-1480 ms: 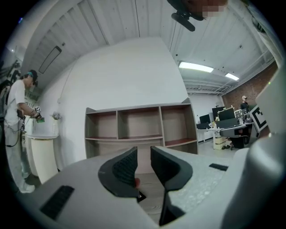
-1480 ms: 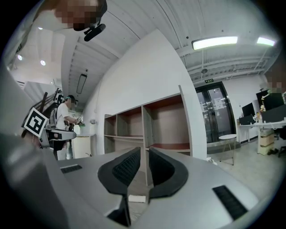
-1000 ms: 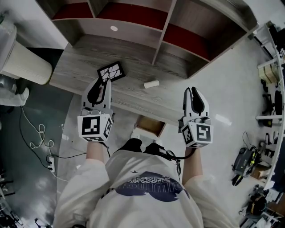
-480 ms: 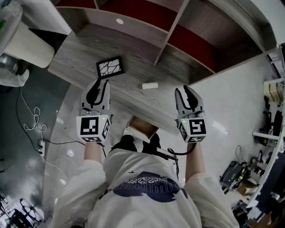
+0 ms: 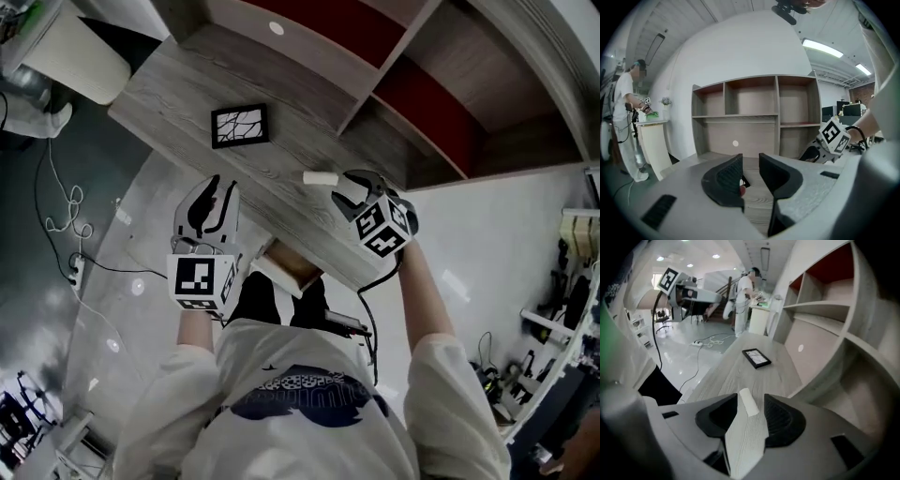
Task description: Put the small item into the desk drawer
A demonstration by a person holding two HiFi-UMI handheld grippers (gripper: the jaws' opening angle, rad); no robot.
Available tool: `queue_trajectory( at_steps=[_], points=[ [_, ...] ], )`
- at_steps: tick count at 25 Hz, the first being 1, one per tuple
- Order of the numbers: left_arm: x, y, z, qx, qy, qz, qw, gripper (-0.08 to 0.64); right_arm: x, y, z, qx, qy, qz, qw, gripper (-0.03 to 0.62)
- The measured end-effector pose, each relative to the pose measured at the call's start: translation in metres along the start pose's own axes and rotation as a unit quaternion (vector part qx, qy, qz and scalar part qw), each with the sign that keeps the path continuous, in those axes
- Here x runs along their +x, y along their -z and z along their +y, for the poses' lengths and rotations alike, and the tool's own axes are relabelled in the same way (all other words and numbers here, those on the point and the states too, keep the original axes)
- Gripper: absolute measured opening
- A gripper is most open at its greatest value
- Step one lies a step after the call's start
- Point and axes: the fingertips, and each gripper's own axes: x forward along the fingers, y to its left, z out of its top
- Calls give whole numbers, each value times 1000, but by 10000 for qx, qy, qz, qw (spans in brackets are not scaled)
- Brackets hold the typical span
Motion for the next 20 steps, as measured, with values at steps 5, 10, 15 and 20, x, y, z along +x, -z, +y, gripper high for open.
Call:
queue_trajectory(
  at_steps=[5,10,15,20],
  points=[
    [-16,19,3,-27,-178,230,9996,100,57,7,13,-1073,-758,730,9886,176],
    [-36,35,15,-126,-394,380,9984,100,98,28,20,-1754,-1224,1587,9639,176],
    [-54,50,34,-214,-617,501,9966,100,115,34,24,-1884,-1468,1954,9512,176],
    [-62,57,50,-314,-745,530,9953,100,122,37,25,-1959,-1464,2142,9457,157]
  ],
)
